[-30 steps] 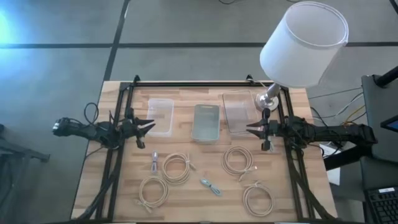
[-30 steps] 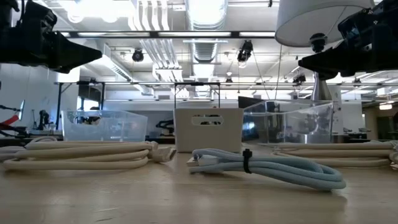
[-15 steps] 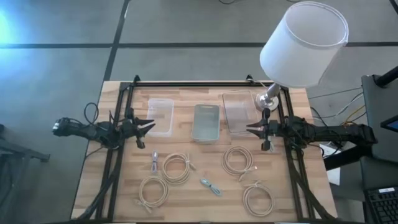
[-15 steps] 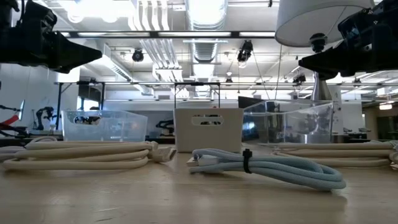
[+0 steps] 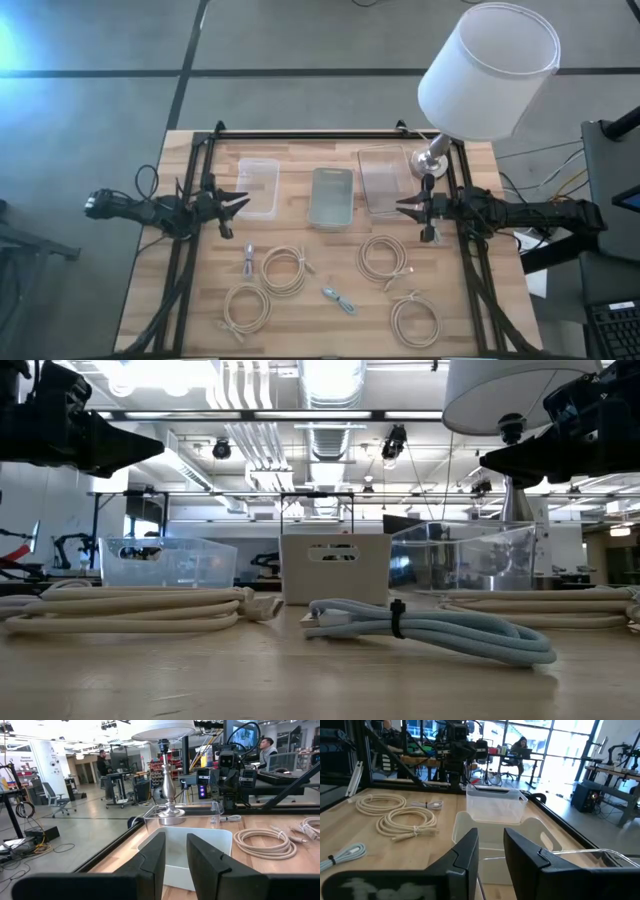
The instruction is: Pick & Place USB Port
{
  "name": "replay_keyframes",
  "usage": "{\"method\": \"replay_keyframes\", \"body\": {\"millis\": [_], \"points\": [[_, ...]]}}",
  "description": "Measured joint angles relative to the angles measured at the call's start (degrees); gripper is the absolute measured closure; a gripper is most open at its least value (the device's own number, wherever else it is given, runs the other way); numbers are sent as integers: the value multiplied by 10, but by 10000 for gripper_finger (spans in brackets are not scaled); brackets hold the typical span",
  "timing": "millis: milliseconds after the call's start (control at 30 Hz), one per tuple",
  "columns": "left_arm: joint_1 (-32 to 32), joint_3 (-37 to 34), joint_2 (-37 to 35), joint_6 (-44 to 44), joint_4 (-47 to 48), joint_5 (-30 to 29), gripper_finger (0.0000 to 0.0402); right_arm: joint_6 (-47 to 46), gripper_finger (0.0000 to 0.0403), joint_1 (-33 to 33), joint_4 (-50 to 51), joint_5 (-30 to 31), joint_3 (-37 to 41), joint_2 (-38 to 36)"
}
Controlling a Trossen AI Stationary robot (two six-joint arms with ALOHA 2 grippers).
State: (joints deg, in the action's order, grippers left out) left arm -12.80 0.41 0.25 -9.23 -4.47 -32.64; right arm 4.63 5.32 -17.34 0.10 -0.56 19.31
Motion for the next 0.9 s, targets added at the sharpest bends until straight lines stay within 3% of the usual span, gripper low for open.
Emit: {"method": "replay_keyframes", "body": {"millis": [367, 900], "points": [[0, 0, 0, 0, 0, 0, 321, -1, 335, 0, 0, 0, 0, 0], [0, 0, 0, 0, 0, 0, 321, 0, 314, 0, 0, 0, 0, 0]]}}
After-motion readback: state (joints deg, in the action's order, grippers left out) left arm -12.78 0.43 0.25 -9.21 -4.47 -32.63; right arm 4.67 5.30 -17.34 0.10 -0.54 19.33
